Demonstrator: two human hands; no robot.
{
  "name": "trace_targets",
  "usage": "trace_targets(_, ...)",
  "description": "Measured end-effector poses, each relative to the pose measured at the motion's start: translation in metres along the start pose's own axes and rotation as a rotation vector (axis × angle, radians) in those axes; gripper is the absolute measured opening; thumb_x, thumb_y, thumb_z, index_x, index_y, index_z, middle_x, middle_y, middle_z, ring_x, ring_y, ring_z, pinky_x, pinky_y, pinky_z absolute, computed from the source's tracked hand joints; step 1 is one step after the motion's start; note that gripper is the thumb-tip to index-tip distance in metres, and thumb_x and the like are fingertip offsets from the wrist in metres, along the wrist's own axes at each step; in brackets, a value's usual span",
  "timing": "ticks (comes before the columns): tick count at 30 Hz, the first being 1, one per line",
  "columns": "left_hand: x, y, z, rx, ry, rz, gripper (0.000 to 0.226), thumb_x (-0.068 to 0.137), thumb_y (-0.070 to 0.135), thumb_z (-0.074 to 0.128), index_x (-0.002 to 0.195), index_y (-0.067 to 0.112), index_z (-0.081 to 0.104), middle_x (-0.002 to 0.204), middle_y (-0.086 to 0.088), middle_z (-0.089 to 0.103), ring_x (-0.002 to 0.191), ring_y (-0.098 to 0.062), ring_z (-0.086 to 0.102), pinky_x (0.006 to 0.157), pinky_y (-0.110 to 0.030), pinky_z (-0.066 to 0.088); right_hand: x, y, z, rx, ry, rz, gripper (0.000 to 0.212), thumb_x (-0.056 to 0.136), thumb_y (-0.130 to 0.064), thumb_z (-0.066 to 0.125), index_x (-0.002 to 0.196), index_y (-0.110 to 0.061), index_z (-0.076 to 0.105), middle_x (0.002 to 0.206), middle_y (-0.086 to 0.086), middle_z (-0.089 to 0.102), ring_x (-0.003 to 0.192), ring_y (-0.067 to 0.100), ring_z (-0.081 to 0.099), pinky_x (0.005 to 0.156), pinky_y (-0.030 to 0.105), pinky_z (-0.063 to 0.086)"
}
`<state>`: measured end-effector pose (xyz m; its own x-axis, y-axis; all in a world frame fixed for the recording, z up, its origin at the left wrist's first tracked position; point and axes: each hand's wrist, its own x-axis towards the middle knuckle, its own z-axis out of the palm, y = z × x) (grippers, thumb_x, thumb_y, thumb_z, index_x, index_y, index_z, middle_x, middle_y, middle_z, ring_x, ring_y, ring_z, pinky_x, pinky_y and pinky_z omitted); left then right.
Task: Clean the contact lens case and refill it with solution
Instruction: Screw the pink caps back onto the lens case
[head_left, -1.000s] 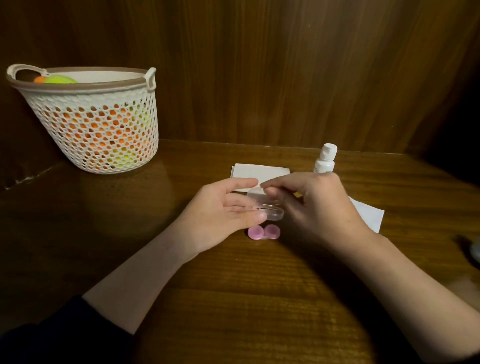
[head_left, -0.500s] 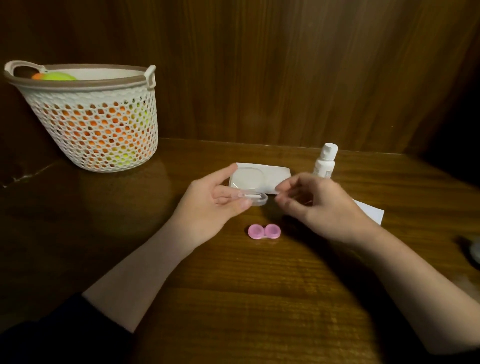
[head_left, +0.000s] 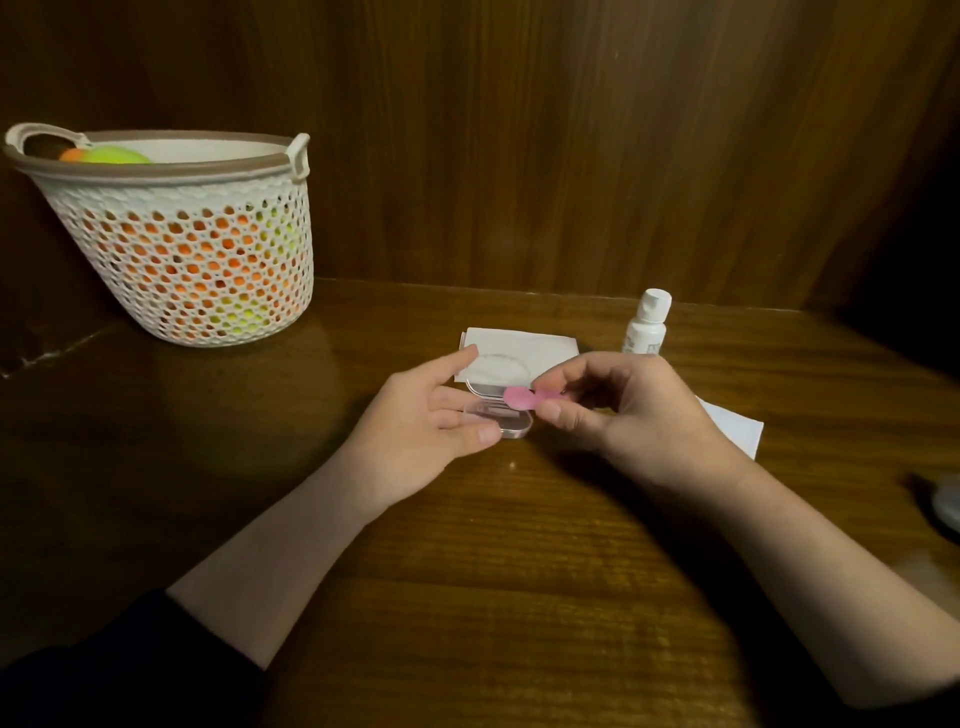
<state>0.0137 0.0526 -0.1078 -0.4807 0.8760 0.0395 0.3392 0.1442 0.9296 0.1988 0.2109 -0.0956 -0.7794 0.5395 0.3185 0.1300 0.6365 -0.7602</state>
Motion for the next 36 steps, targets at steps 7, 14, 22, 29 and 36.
trace_targets(7, -0.003, 0.006, 0.005, -0.017, 0.010, 0.037, 0.090, 0.087, 0.013, 0.087, 0.161, 0.039, 0.041, 0.137, 0.006, 0.073, 0.117, -0.007, 0.073, 0.103, -0.035, 0.060, -0.001, -0.007, 0.010, -0.050, -0.002, -0.053, 0.022, 0.086, -0.038, 0.083, 0.107, -0.030, 0.084, 0.100, -0.022, 0.081, 0.099, 0.000, 0.074, 0.088, 0.022, 0.061)
trace_targets(14, -0.005, 0.009, 0.006, -0.037, 0.018, 0.055, 0.090, 0.085, 0.019, 0.088, 0.160, 0.040, 0.043, 0.138, 0.004, 0.072, 0.121, -0.010, 0.071, 0.099, -0.028, 0.061, -0.002, -0.012, 0.012, -0.101, 0.001, -0.074, 0.014, 0.091, -0.035, 0.081, 0.103, -0.032, 0.086, 0.098, -0.023, 0.081, 0.099, -0.005, 0.073, 0.086, 0.017, 0.059)
trace_targets(22, -0.004, 0.010, 0.005, -0.125, 0.031, 0.064, 0.084, 0.089, 0.015, 0.085, 0.158, 0.038, 0.045, 0.132, 0.004, 0.075, 0.117, -0.006, 0.074, 0.093, -0.022, 0.061, -0.004, -0.013, 0.012, -0.041, 0.072, -0.144, 0.019, 0.091, -0.031, 0.083, 0.110, -0.033, 0.084, 0.118, -0.018, 0.074, 0.121, 0.007, 0.063, 0.102, 0.035, 0.054)
trace_targets(29, -0.003, 0.009, 0.005, -0.161, 0.022, 0.093, 0.063, 0.088, 0.017, 0.086, 0.138, 0.043, 0.057, 0.126, 0.004, 0.078, 0.117, -0.011, 0.075, 0.103, -0.041, 0.061, -0.003, -0.009, 0.004, -0.085, -0.031, -0.065, 0.089, 0.076, -0.042, 0.096, 0.151, -0.044, 0.048, 0.145, -0.026, 0.054, 0.126, -0.005, 0.058, 0.101, 0.019, 0.055)
trace_targets(36, -0.003, 0.006, 0.007, -0.310, -0.046, 0.096, 0.035, 0.086, 0.022, 0.081, 0.119, 0.019, 0.067, 0.116, -0.005, 0.082, 0.110, -0.019, 0.079, 0.092, -0.039, 0.065, -0.003, -0.011, 0.007, -0.058, 0.045, -0.177, 0.036, 0.082, -0.025, 0.092, 0.116, -0.021, 0.079, 0.113, -0.011, 0.077, 0.102, 0.011, 0.074, 0.093, 0.031, 0.062)
